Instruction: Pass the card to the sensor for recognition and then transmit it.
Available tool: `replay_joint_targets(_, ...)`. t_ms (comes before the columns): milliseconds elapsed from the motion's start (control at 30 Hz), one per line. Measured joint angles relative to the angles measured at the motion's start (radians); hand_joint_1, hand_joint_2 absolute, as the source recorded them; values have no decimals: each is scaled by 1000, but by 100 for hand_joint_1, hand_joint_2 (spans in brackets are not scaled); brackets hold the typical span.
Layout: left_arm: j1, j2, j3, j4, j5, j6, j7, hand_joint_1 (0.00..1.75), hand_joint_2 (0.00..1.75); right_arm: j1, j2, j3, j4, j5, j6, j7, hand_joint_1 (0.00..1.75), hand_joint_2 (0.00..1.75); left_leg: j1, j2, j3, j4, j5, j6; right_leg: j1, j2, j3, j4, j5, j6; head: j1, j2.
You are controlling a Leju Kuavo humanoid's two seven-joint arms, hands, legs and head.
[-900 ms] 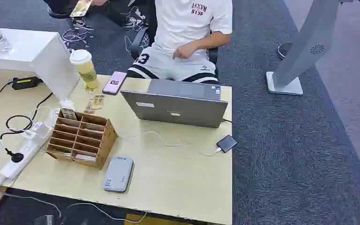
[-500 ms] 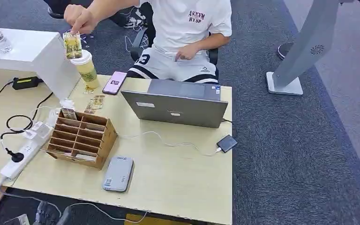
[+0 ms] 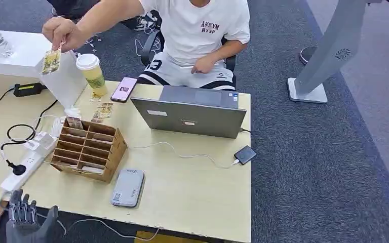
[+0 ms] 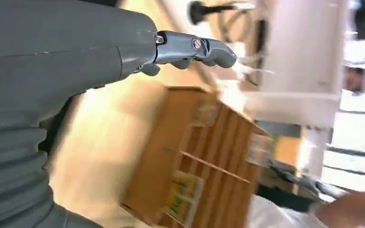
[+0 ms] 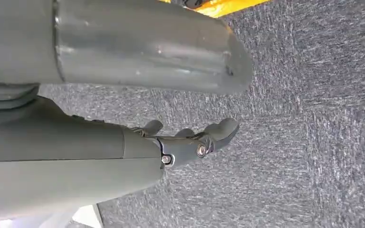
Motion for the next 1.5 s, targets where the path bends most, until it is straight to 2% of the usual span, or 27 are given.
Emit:
replay_joint_targets(133,-23,31,-52,-66,-83,54,-14,0,175,-10,3,-19,6,43,0,2,0,0,0,0,1,0,0,0,0,0,0,0,0,0,0,0)
replay_joint_targets(267,-71,70,-106,-86,-188,112,3,0,175,-20,6,-28,11,73,0,7,0,0,0,0,1,0,2,0,0,0,0,0,1,0,0,0)
replay_joint_targets(833,-341,247,-355,-91,-624,310,173,0,175,-56,19,-45,27,175,0,51,0,0,0,0,1,0,4,0,0,1,1,0,4,0,0,0)
replay_joint_targets(1233,-430,391,-532,-160,-923,480,288,0,175,-67,22,-50,35,250,-1,98,0,0,0,0,1,1,4,0,0,1,1,0,4,0,0,0)
replay_joint_targets(1267,-435,399,-538,-169,-952,492,298,175,175,-67,22,-50,35,259,-1,102,0,0,0,1,1,1,4,0,0,1,1,0,4,0,0,0)
replay_joint_targets(1500,-480,463,-622,-201,-1063,539,341,175,175,-68,22,-50,35,292,-2,113,0,0,0,1,1,1,5,0,0,1,1,0,5,0,1,0)
